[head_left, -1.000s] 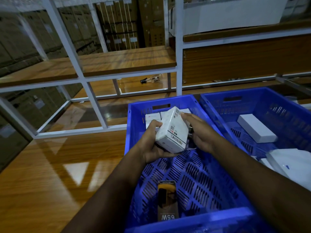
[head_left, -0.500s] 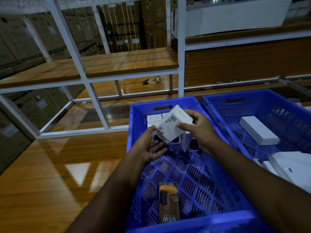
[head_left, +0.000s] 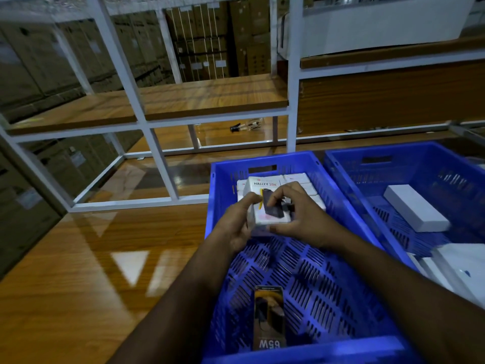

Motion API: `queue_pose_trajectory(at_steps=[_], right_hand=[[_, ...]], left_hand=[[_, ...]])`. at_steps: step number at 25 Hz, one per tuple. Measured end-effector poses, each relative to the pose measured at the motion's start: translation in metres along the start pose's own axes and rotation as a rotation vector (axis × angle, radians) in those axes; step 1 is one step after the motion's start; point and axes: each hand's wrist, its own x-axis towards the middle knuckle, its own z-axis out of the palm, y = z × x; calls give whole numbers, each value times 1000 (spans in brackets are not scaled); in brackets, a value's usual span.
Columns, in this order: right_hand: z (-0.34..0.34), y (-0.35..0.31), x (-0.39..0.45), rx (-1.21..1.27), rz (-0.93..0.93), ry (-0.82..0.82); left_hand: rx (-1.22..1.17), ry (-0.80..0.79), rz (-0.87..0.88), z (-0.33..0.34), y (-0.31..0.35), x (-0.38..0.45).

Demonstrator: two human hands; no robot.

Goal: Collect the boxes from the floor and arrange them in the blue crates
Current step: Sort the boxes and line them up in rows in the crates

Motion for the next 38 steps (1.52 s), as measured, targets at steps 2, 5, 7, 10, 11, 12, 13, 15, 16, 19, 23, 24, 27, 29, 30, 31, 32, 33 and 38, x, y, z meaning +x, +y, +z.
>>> queue_pose_trajectory(at_steps=[2,5,7,10,11,12,13,15,16,19,23,24,27,29,30,31,32,33,38], right_hand=[[1,5,2,96,60,113],[-2,18,8,129,164,227],[-5,24,10,123,192,154],[-9,24,14,89,213,-33],[-12,24,15,35,219,-71],[-14,23,15,-39,220,-97],[-15,24,17,-126,217,-109],[-15,26,20,-282,185,-104],[-14,27,24,-336,182,-99],[-6,38,37,-524,193,-113],[6,61,42,-896,237,-168],[10,66,40,-972,248,-168],[20,78,38,-1094,270,-127],[23,81,37,-1169,229,-98],[24,82,37,-1190,205,-88],[25,81,37,-1201,186,-85],[24,80,37,-1211,178,-93],[23,78,37,-1221,184,-110],[25,72,32,-1155,164,-86]], left_hand=[[54,15,29,-1,-1,1],[187,33,80,1,-1,-1],[234,-4,98,3,-2,-5],[297,-29,128,4,-5,0],[337,-24,132,4,-7,2],[369,-13,135,3,-9,3],[398,7,139,2,-10,5],[436,82,183,0,-11,5],[448,144,225,0,-9,3],[524,343,428,-5,-5,1],[612,426,566,-12,-5,5],[625,445,580,-13,-5,6],[690,496,610,-14,-4,5],[731,527,625,-14,-2,4],[749,543,630,-14,-2,2],[765,561,639,-14,0,2],[777,577,647,-13,1,1],[786,594,654,-14,2,1],[795,645,671,-15,6,-6]])
